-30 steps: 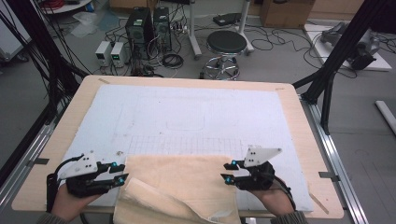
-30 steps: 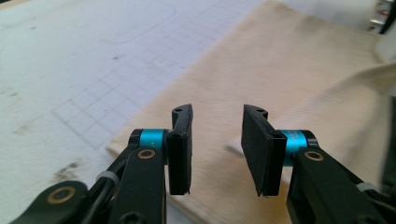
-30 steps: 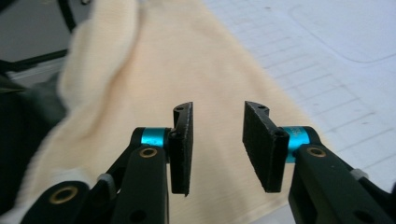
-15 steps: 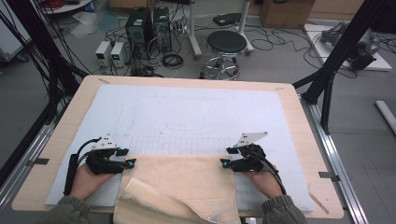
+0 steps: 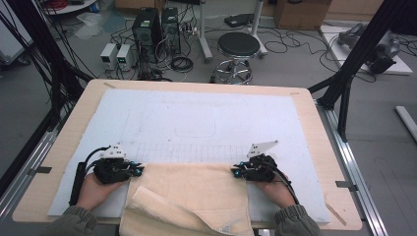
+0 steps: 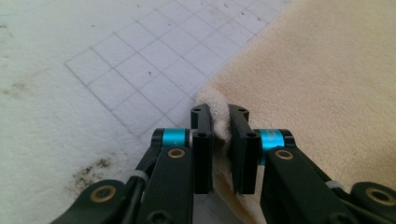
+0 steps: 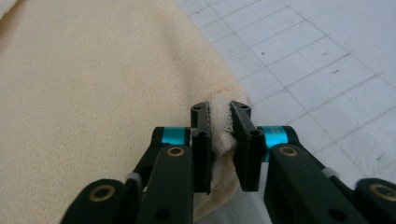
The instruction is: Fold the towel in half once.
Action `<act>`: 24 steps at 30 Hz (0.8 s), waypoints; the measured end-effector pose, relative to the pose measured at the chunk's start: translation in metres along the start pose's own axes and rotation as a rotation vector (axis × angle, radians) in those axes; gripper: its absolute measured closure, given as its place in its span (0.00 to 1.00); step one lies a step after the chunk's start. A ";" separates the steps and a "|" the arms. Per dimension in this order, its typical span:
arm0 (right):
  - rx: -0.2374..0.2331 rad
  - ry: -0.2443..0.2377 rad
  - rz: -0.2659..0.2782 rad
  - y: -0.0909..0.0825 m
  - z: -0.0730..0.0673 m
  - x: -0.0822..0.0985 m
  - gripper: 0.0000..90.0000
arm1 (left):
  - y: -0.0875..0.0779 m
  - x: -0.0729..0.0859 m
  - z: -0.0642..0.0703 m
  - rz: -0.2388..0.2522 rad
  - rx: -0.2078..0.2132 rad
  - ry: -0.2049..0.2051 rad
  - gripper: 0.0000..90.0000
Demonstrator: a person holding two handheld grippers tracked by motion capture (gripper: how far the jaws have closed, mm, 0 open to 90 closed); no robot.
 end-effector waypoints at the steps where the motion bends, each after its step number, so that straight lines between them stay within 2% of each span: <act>1: 0.019 -0.007 0.007 -0.001 0.001 -0.002 0.92 | 0.001 -0.002 -0.001 0.013 -0.011 -0.013 0.91; 5: 0.100 -0.012 0.024 -0.004 0.015 -0.018 0.92 | 0.010 -0.026 -0.014 0.078 -0.080 -0.041 0.92; 8: 0.156 0.018 0.056 -0.009 0.036 -0.033 0.92 | 0.021 -0.049 -0.027 0.104 -0.127 -0.058 0.92; 10: 0.195 0.037 0.055 -0.010 0.052 -0.043 0.92 | 0.028 -0.063 -0.036 0.127 -0.154 -0.075 0.92; 14: 0.250 0.048 0.056 -0.008 0.077 -0.064 0.92 | 0.038 -0.092 -0.052 0.110 -0.212 -0.059 0.92; 15: 0.260 0.054 0.060 -0.008 0.081 -0.069 0.93 | 0.040 -0.098 -0.055 0.112 -0.222 -0.067 0.92; 18: 0.273 0.073 0.088 -0.010 0.094 -0.084 0.92 | 0.042 -0.110 -0.065 0.124 -0.245 -0.083 0.92; 19: 0.265 0.083 0.092 -0.011 0.096 -0.087 0.92 | 0.043 -0.110 -0.066 0.135 -0.252 -0.085 0.91; 20: 0.258 0.089 0.096 -0.010 0.099 -0.089 0.91 | 0.045 -0.109 -0.068 0.122 -0.259 -0.083 0.91; 22: 0.243 0.096 0.088 -0.008 0.101 -0.089 0.82 | 0.049 -0.103 -0.071 0.073 -0.259 -0.088 0.81; 23: 0.241 0.091 0.085 -0.007 0.101 -0.088 0.75 | 0.050 -0.100 -0.072 0.057 -0.243 -0.102 0.76; 24: 0.220 0.108 0.079 -0.006 0.100 -0.087 0.71 | 0.049 -0.098 -0.073 0.047 -0.222 -0.110 0.72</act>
Point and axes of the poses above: each handheld gripper's, and its own axes: y roughly forward along the jaws, x roughly out of its underside, z roughly to its right, the point moved 2 cm from there along y, roughly forward along the jaws, and after that the axes turned 4 degrees about z, right-handed, at the moved point
